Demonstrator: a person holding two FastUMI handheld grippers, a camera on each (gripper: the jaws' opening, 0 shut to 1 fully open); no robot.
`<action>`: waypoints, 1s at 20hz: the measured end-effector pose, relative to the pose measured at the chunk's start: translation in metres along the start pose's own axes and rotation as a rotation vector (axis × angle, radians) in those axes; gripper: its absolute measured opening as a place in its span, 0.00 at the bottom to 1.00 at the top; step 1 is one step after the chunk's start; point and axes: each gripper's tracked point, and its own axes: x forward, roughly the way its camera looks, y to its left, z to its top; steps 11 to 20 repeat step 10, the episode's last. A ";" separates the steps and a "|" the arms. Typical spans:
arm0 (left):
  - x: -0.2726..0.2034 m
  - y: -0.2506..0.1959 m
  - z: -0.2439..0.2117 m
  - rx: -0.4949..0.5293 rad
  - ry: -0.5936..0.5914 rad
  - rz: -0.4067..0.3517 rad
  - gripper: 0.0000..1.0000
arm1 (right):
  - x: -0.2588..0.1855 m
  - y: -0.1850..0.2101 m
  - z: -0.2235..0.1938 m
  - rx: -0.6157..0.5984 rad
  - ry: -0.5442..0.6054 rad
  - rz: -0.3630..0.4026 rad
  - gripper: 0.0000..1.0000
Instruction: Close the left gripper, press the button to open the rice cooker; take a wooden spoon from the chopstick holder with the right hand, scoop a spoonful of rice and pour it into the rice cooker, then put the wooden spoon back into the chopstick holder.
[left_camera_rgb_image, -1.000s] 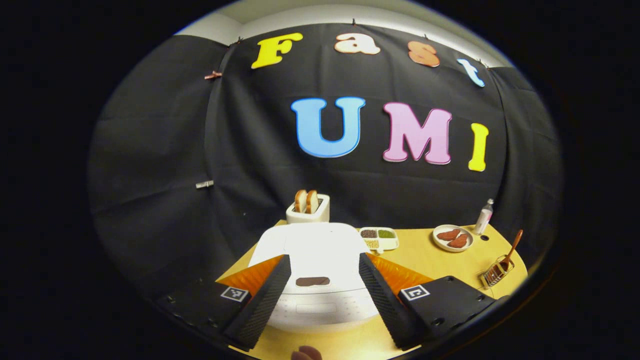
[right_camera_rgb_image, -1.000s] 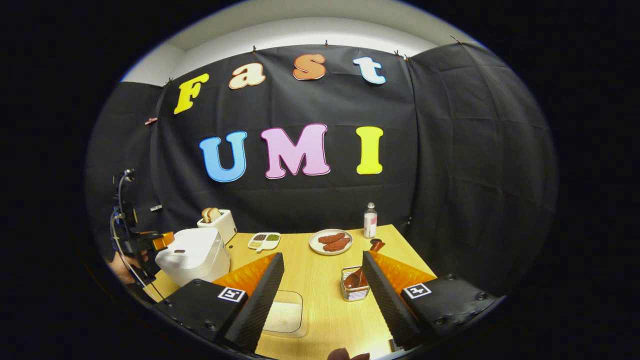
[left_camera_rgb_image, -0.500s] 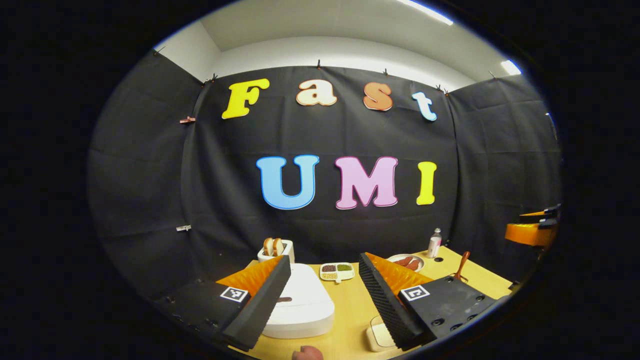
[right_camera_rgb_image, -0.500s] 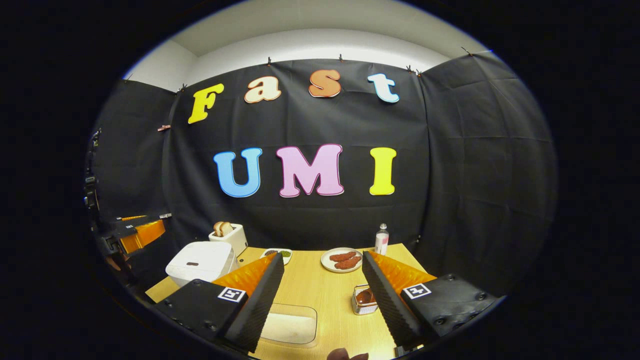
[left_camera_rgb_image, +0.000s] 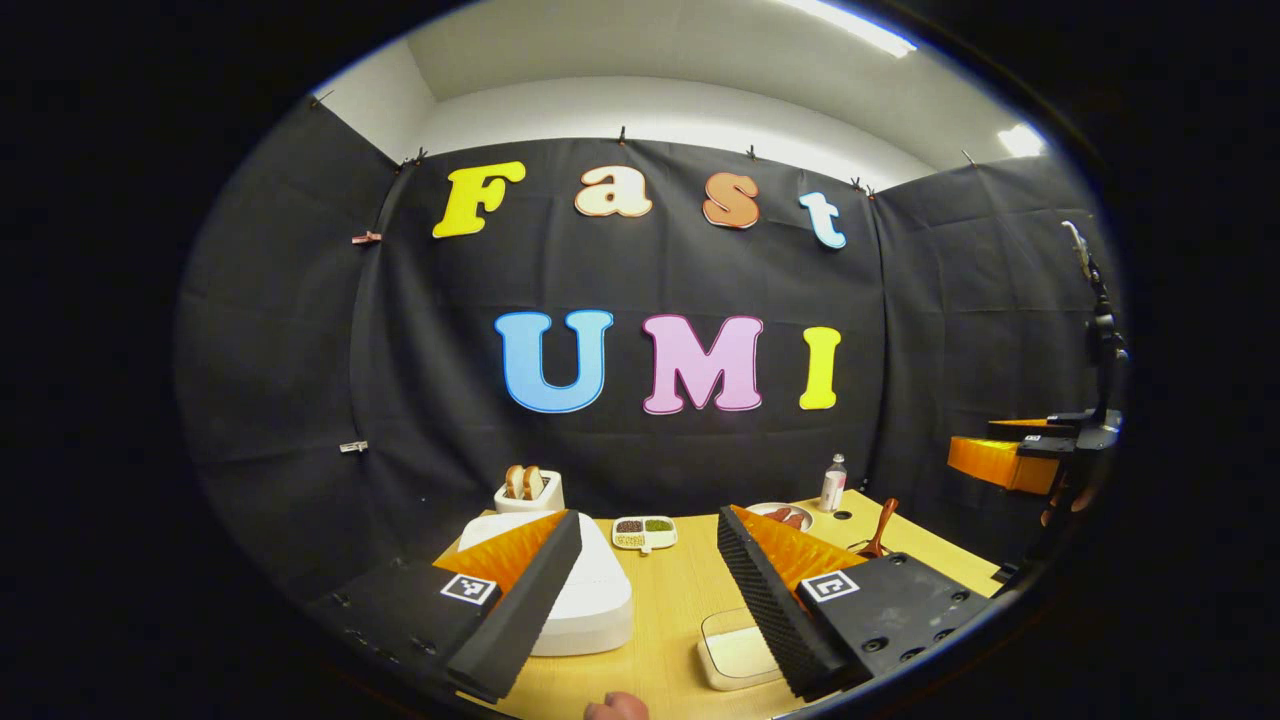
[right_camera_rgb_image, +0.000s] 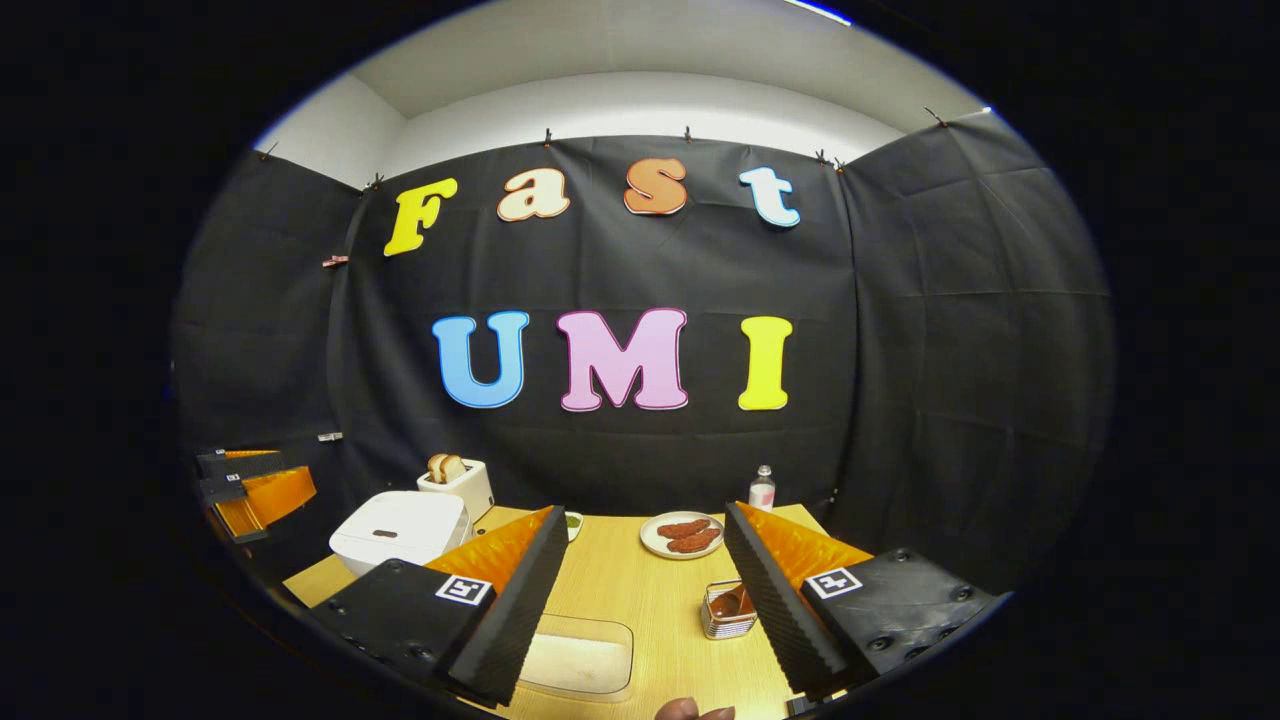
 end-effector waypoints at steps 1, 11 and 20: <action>0.002 0.001 -0.003 -0.002 0.005 0.003 0.95 | 0.000 -0.001 -0.002 0.003 0.006 0.000 0.98; 0.005 0.017 -0.009 0.008 0.032 0.046 0.95 | 0.007 -0.006 -0.001 0.009 -0.006 -0.009 0.98; 0.005 0.017 -0.009 0.008 0.032 0.046 0.95 | 0.007 -0.006 -0.001 0.009 -0.006 -0.009 0.98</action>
